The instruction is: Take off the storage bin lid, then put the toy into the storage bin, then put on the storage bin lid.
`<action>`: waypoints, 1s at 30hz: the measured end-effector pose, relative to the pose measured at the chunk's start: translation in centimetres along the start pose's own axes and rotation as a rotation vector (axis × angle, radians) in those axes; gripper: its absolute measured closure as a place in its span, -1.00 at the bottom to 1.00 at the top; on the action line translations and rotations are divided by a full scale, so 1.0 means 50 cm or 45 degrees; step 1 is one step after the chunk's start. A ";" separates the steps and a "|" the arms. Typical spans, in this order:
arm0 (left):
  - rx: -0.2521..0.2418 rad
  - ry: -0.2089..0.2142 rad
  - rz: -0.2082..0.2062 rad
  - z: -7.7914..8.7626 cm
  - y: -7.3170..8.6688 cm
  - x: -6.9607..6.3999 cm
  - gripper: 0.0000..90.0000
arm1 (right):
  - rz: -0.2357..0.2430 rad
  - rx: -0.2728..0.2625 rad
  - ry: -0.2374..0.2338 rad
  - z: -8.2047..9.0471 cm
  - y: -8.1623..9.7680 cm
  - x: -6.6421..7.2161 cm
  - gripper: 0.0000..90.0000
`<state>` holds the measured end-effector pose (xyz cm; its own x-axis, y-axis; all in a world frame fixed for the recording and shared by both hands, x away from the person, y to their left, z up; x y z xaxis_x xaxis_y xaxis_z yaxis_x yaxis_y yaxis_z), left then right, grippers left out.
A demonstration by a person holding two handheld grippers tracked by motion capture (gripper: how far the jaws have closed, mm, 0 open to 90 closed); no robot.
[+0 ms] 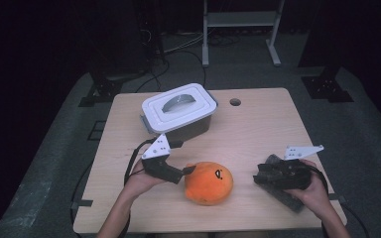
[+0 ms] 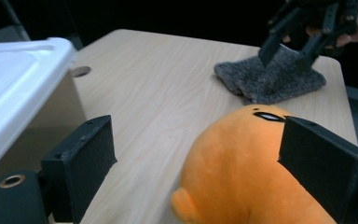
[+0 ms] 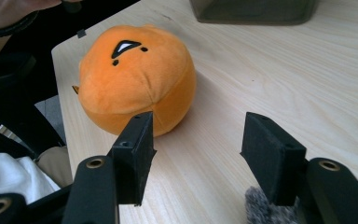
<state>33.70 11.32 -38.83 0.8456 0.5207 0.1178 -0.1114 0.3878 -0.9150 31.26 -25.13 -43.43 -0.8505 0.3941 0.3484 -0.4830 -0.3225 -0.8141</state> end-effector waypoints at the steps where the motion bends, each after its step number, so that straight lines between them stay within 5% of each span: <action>1: -0.002 -0.012 0.000 0.004 0.000 0.004 -0.78 | -0.001 -0.006 -0.007 -0.001 -0.001 0.001 -0.06; 18: -0.065 -0.118 0.017 0.044 -0.002 0.063 -0.79 | -0.024 -0.024 -0.045 -0.002 0.007 0.003 -0.07; 30: -0.097 -0.111 0.031 0.038 -0.019 0.128 -0.79 | -0.043 -0.021 -0.067 -0.012 0.007 -0.004 -0.10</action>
<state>38.22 15.71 -36.47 0.7942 0.5945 0.1255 -0.0882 0.3173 -0.9442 31.42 -24.79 -44.06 -0.8436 0.3585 0.3998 -0.5088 -0.2955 -0.8086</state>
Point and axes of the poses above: each handheld gripper's, and its own axes: z roughly backward along the jaws, y roughly out of its underside, x roughly to its left, the point moved 3 cm from there along -z, roughly forward along the jaws, and after that the axes turned 7 degrees about -y, right-handed, at the moved point
